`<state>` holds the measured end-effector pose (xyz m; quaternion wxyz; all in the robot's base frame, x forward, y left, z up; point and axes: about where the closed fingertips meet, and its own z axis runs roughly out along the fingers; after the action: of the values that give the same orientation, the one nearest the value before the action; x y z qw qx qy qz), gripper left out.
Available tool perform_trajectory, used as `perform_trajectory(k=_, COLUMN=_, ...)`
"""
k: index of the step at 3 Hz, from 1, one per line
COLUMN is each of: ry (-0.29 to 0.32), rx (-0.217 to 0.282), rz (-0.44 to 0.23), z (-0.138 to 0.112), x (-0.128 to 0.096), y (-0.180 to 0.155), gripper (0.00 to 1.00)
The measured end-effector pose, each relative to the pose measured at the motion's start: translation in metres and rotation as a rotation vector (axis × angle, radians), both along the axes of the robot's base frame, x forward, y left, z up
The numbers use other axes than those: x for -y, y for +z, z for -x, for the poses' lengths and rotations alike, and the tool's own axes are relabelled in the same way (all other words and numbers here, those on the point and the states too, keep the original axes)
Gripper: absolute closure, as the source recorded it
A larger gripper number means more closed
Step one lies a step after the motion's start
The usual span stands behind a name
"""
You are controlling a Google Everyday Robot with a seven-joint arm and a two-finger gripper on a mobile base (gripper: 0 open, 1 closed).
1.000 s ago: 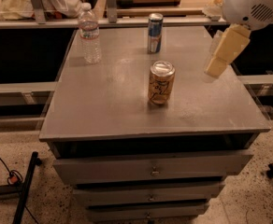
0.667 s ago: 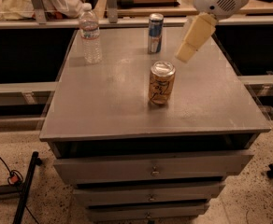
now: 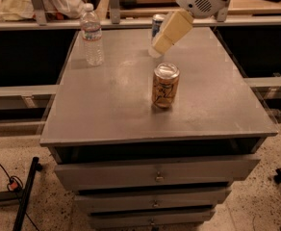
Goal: Move water bottle near orange can
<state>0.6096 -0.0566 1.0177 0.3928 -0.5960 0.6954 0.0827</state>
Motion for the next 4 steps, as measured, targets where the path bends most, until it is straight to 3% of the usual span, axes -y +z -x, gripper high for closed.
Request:
perform_trajectory(k=1, ry=-0.001, rx=0.003, rz=0.000, z=0.000, x=0.000, y=0.001, gripper=0.00)
perform_trajectory(k=2, ry=-0.017, rx=0.003, rz=-0.014, z=-0.018, x=-0.004, y=-0.011, gripper=0.00)
perform_trajectory(k=3, ry=-0.016, rx=0.019, rz=-0.095, z=-0.059, x=-0.022, y=-0.024, gripper=0.00)
perform_trajectory(k=4, ry=0.002, rx=0.023, rz=-0.222, z=-0.104, x=-0.051, y=-0.033, gripper=0.00)
